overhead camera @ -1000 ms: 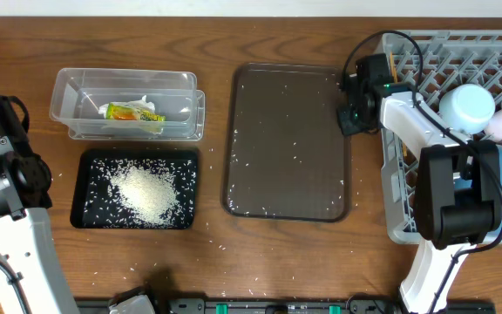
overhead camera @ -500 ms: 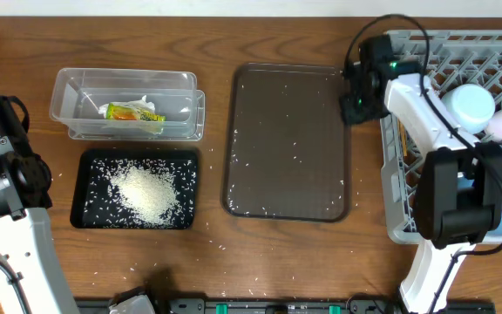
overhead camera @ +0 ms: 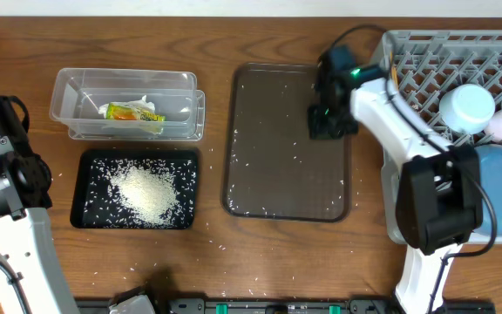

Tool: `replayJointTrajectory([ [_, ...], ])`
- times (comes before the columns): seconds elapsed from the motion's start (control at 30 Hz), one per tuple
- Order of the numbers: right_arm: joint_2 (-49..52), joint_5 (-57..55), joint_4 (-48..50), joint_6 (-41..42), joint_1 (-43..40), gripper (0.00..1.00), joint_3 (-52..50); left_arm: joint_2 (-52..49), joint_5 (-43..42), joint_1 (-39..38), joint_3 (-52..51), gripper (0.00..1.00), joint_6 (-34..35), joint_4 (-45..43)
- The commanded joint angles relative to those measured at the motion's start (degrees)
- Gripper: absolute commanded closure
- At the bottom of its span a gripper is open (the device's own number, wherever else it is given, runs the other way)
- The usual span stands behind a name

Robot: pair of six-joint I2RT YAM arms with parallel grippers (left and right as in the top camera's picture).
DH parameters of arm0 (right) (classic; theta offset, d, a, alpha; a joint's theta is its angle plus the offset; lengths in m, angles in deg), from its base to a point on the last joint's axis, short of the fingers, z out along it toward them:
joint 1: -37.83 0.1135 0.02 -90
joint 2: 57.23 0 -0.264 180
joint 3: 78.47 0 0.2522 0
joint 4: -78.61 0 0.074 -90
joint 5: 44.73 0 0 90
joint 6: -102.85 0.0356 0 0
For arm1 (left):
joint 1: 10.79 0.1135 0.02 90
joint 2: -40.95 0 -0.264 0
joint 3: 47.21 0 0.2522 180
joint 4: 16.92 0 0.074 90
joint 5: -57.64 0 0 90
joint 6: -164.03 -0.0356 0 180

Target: Sort waste into correct bins and load items into the dishwasher rack

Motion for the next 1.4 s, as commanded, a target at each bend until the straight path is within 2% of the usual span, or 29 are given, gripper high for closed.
replayJointTrajectory([
  [0.0, 0.50, -6.14, 0.37, 6.14, 0.04, 0.99, -3.65, 0.04, 1.11, 0.31, 0.11, 0.10, -0.15, 0.17],
  [0.5, 0.50, -6.91, 1.53, 6.82, -3.54, 0.99, -10.32, 0.04, 1.11, 0.31, 0.11, 0.10, -0.15, 0.17],
  [0.77, 0.50, -8.02, 2.19, 1.86, -3.96, 0.99, -10.54, 0.04, 1.11, 0.31, 0.11, 0.10, -0.15, 0.17],
  [1.23, 0.50, -8.00, 1.44, 2.54, -5.20, 0.99, -10.51, 0.04, 1.11, 0.31, 0.11, 0.10, -0.15, 0.17],
  [1.37, 0.50, -7.98, 1.88, 0.37, -5.20, 0.99, -10.51, 0.04, 1.11, 0.31, 0.11, 0.10, -0.15, 0.17],
])
